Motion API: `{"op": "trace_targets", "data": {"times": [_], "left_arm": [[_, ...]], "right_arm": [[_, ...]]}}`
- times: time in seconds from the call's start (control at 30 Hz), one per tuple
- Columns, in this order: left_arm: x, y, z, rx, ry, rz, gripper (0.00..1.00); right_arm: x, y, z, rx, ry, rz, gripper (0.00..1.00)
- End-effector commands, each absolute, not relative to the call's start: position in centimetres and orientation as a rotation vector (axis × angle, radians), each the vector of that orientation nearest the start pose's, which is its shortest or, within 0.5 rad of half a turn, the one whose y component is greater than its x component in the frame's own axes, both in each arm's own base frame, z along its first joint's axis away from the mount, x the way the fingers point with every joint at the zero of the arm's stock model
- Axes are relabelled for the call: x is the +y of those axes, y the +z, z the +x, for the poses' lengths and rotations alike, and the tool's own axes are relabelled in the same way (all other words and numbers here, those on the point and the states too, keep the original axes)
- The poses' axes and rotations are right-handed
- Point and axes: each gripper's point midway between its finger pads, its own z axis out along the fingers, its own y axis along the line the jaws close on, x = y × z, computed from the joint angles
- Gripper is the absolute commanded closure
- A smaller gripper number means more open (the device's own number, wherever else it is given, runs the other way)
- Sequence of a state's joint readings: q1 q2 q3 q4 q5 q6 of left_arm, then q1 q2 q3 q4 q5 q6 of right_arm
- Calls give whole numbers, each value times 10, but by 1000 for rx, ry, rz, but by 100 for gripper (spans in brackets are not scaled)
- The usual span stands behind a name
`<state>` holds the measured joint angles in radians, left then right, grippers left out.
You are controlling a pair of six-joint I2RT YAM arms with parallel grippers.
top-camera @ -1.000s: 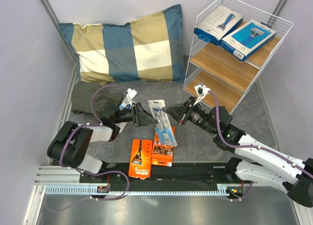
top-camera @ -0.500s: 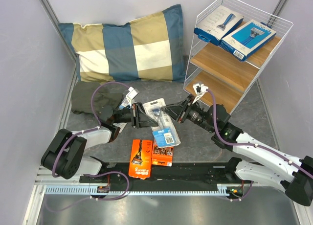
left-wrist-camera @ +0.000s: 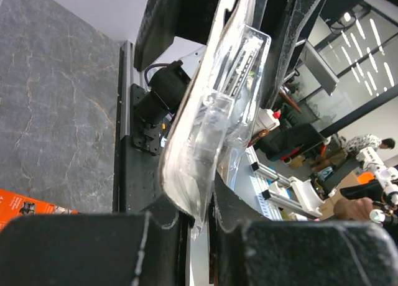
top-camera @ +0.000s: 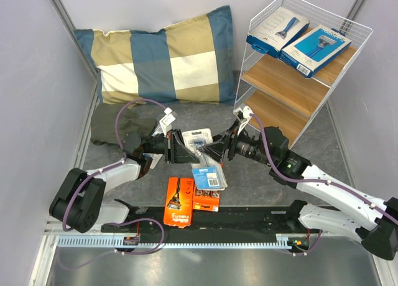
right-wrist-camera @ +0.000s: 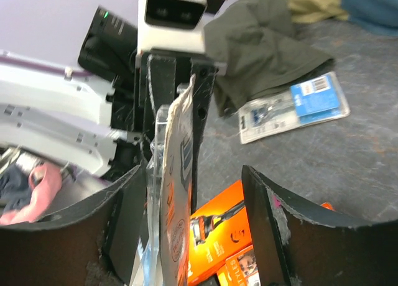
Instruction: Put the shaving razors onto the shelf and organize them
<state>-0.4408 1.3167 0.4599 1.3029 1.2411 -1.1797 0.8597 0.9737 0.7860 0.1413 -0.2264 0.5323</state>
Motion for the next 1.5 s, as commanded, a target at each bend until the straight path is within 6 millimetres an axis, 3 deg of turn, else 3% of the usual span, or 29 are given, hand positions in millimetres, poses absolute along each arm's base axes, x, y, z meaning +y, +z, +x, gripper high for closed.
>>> {"op": "trace_targets", "data": {"times": [0.0, 0.27, 0.37, 0.4, 0.47, 0.53, 0.57, 0.63, 0.67, 0.7, 0.77, 0.93, 1.03, 1.07, 1.13, 1.17, 1.33, 1.37, 1.43, 1.47], "left_arm": [[-269, 276, 142, 1374, -1834, 1004, 98], [-272, 279, 145, 1395, -1839, 1003, 98], [-274, 281, 144, 1399, -1845, 1012, 98], [-274, 281, 145, 1398, -1839, 1013, 97], [-274, 279, 146, 1434, -1843, 1002, 94], [-275, 280, 149, 1423, -1805, 1008, 79], [-276, 276, 154, 1462, -1789, 987, 60], [-277, 276, 157, 1482, -1755, 975, 41], [-279, 279, 166, 1460, -1690, 965, 23], [-278, 273, 169, 1528, -1684, 926, 17], [-278, 281, 176, 1504, -1614, 893, 11], [-276, 291, 190, 1501, -1553, 775, 7], [-277, 295, 196, 1482, -1566, 709, 7], [-279, 294, 198, 1499, -1598, 679, 7], [-279, 298, 197, 1444, -1620, 675, 7], [-279, 299, 196, 1446, -1653, 653, 7], [-283, 289, 200, 1435, -1741, 586, 8], [-282, 293, 198, 1406, -1763, 577, 9], [-283, 286, 200, 1409, -1785, 550, 9], [-283, 290, 199, 1380, -1798, 539, 9]], "right_arm": [[326, 284, 176, 1735, 1277, -641, 32], [339, 274, 162, 1744, 1383, -740, 41], [340, 269, 163, 1761, 1381, -735, 64], [341, 269, 164, 1764, 1379, -735, 76], [338, 269, 167, 1775, 1353, -709, 87], [334, 270, 171, 1779, 1320, -684, 95], [330, 274, 176, 1771, 1287, -651, 97], [324, 275, 180, 1778, 1252, -615, 100], [319, 281, 187, 1764, 1215, -566, 100], [315, 282, 190, 1765, 1199, -531, 100], [302, 289, 196, 1748, 1159, -446, 100], [259, 294, 224, 1703, 1035, -78, 100], [233, 307, 227, 1603, 1041, 89, 100], [229, 300, 228, 1601, 1038, 124, 100], [215, 314, 228, 1508, 1062, 205, 100], [211, 306, 229, 1503, 1069, 243, 100], [185, 332, 223, 1293, 1162, 374, 100], [180, 325, 224, 1279, 1157, 402, 100], [170, 341, 218, 1175, 1211, 438, 100], [167, 334, 219, 1164, 1214, 457, 100]]}}
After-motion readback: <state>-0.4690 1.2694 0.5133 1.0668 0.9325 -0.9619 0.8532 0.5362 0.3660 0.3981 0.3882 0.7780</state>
